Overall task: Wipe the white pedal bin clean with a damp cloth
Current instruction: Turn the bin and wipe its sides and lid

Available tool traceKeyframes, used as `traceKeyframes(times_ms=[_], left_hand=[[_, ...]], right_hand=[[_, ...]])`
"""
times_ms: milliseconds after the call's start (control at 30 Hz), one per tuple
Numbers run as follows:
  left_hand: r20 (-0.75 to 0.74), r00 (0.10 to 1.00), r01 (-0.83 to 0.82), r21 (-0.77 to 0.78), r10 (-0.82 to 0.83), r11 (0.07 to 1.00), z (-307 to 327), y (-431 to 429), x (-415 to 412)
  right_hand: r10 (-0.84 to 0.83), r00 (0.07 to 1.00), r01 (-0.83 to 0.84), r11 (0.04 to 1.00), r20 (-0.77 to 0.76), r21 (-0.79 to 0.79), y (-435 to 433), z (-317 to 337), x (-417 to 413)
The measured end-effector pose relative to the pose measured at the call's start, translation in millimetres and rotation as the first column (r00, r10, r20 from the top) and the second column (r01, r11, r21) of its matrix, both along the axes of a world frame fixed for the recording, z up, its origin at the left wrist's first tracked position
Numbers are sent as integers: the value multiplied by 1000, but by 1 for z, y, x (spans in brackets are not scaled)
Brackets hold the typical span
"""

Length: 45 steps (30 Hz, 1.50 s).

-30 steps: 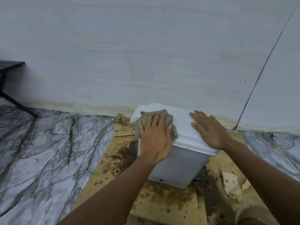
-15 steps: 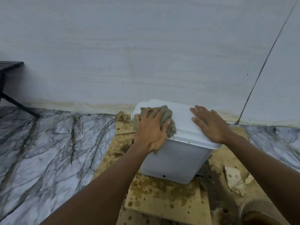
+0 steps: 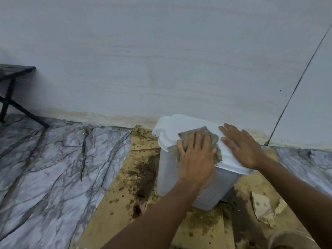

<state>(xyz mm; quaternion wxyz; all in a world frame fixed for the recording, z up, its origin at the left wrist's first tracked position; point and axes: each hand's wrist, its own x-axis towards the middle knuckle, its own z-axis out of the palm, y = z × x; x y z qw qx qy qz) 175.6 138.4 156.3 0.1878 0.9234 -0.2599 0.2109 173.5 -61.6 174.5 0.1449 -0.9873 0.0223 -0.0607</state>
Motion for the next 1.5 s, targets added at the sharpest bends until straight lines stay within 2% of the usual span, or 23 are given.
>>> traceKeyframes(times_ms=[133, 233, 367, 433, 500, 600, 667, 833, 933, 1000, 1133, 1200, 1300, 1500], left_hand=[[52, 989, 131, 86, -136, 988, 6, 8, 15], [1, 979, 201, 116, -202, 973, 19, 19, 35], [-104, 978, 194, 142, -180, 971, 36, 36, 64], [-90, 989, 122, 78, -115, 989, 36, 42, 69], [-40, 999, -18, -45, 16, 999, 25, 41, 58], [-33, 990, -142, -287, 139, 947, 7, 30, 35], [-40, 988, -155, -367, 151, 917, 2, 27, 32], [34, 998, -46, -206, 54, 977, 2, 51, 49], [14, 982, -183, -122, 186, 976, 7, 47, 40], [-15, 963, -267, -135, 267, 954, 7, 35, 24], [-74, 956, -291, -166, 282, 942, 0, 20, 13], [-110, 961, -271, -208, 253, 940, -1, 22, 18], [-84, 976, -217, -246, 203, 945, 0, 28, 28], [-91, 990, -125, -222, 107, 967, 8, 47, 58]], right_hand=[[-2, 1000, 2, 1000, 5, 14, 1, 1, 2], [-6, 1000, 6, 1000, -5, 7, 4, 3, 3], [1, 1000, -2, 1000, -15, -6, 6, 4, 2], [2, 1000, -2, 1000, -6, -4, 6, 4, 2], [4, 1000, -4, 1000, -6, -9, 5, 4, 2], [7, 1000, -7, 1000, -13, -5, 5, 3, 1], [4, 1000, -4, 1000, -15, -6, 6, 4, 1], [-1, 1000, 1, 1000, -24, -8, 6, 4, 0], [-1, 1000, 1, 1000, -25, -7, 4, 5, 1], [-1, 1000, 1, 1000, -21, 1, 4, 4, 2], [-5, 1000, 5, 1000, -4, 0, 3, 2, 1], [-6, 1000, 6, 1000, -11, 4, 4, 3, 0], [-4, 1000, 4, 1000, -10, 9, 6, 6, 1], [-19, 1000, 19, 1000, -23, -17, 8, 7, 4]])
